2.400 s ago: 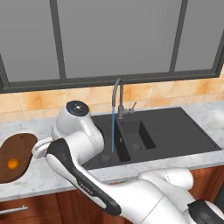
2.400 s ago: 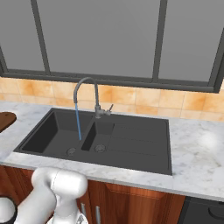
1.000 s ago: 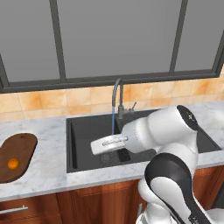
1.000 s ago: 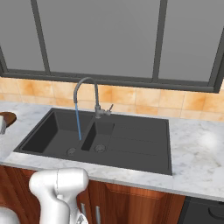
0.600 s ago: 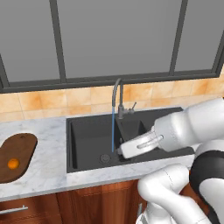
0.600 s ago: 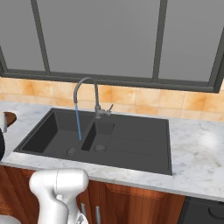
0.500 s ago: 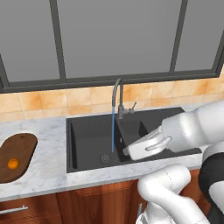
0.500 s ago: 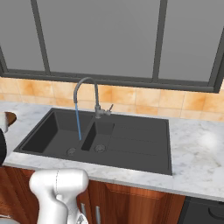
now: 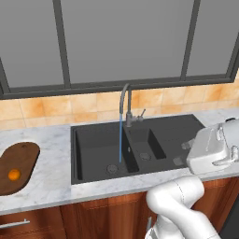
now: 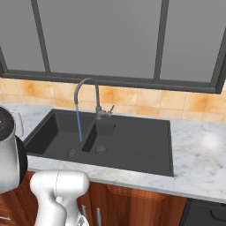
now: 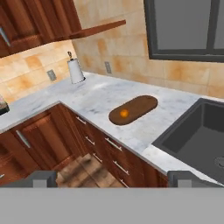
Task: Pick the tangerine from the sink and place it on the cutting board to airdry. Then turn off the sink faucet.
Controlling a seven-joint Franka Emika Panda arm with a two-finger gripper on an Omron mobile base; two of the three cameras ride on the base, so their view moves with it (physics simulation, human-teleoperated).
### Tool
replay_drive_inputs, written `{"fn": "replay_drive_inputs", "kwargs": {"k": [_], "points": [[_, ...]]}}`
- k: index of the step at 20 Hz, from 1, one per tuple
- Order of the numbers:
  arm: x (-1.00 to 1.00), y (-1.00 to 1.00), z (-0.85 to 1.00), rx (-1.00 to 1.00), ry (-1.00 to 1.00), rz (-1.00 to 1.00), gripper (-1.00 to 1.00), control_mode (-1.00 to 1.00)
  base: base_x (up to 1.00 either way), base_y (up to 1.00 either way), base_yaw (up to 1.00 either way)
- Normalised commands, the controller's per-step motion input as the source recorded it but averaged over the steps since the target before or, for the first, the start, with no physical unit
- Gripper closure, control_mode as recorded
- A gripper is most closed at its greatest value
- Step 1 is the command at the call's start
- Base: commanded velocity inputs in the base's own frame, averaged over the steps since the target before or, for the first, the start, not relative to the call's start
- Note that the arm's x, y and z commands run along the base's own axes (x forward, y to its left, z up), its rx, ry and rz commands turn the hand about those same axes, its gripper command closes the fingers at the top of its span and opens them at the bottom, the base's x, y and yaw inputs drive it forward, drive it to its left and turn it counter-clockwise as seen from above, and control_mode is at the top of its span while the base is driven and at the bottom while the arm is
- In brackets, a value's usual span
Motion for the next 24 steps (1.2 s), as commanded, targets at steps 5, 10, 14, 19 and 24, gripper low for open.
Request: {"fn": "replay_drive_inputs", "kwargs": {"k": [5,10,14,19,24], "points": [[-0.15,-0.48,0.02,0.01,-0.10,0.05,-1.00,-1.00,0.00,0.00,0.00],[0.02,-0.15,0.00,0.00,-0.08,-0.02,-1.00,-1.00,0.00,0.00,0.00],[0.13,-0.41,0.00,0.01,-0.01,-0.03,-1.00,-1.00,0.00,0.00,0.00],[0.19,-0.55,0.00,0.05,0.00,0.00,-1.00,-1.00,0.00,0.00,0.00],[0.23,-0.44,0.00,0.07,0.00,0.00,-1.00,-1.00,0.00,0.00,0.00]]}}
